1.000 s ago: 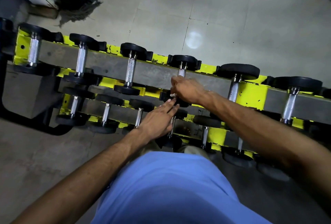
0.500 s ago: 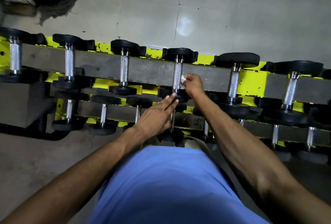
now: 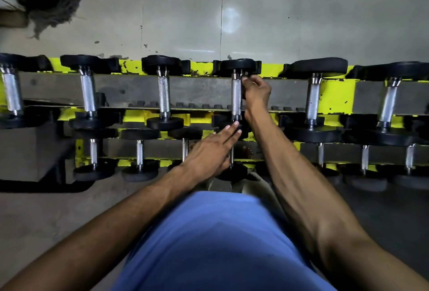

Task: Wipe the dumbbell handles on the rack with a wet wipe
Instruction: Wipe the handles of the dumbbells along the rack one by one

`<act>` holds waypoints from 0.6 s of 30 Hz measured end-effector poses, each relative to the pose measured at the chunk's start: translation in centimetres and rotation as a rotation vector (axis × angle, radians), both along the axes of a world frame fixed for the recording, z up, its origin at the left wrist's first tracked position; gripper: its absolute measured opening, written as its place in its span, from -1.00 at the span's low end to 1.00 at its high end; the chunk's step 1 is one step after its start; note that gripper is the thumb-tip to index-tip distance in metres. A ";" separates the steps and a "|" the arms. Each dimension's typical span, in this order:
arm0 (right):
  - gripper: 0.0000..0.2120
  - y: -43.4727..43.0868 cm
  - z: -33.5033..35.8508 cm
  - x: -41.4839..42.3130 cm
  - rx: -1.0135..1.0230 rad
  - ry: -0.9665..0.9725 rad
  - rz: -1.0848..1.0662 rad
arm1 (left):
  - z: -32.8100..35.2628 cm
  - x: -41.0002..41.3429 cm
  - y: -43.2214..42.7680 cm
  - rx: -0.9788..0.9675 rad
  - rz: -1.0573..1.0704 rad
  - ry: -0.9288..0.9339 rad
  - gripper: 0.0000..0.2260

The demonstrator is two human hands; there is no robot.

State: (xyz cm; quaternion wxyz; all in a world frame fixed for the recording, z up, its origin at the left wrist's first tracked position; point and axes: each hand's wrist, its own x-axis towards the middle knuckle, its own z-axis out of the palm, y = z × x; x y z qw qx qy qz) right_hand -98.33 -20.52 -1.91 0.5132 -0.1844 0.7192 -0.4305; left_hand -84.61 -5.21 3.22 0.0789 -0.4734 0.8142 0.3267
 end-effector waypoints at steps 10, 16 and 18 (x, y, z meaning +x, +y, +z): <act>-0.77 2.4 0.4 -1.8 -0.592 1.243 0.897 | 0.2 0.3 -0.5 0.034 -0.025 -0.010 -0.20; -0.59 0.5 1.7 -3.5 -0.646 1.536 1.420 | 0.1 -0.2 0.1 0.014 -0.003 -0.032 -0.21; -0.63 0.1 2.5 -2.9 -0.575 1.535 1.526 | 0.1 -1.1 0.4 0.011 0.032 -0.052 -0.21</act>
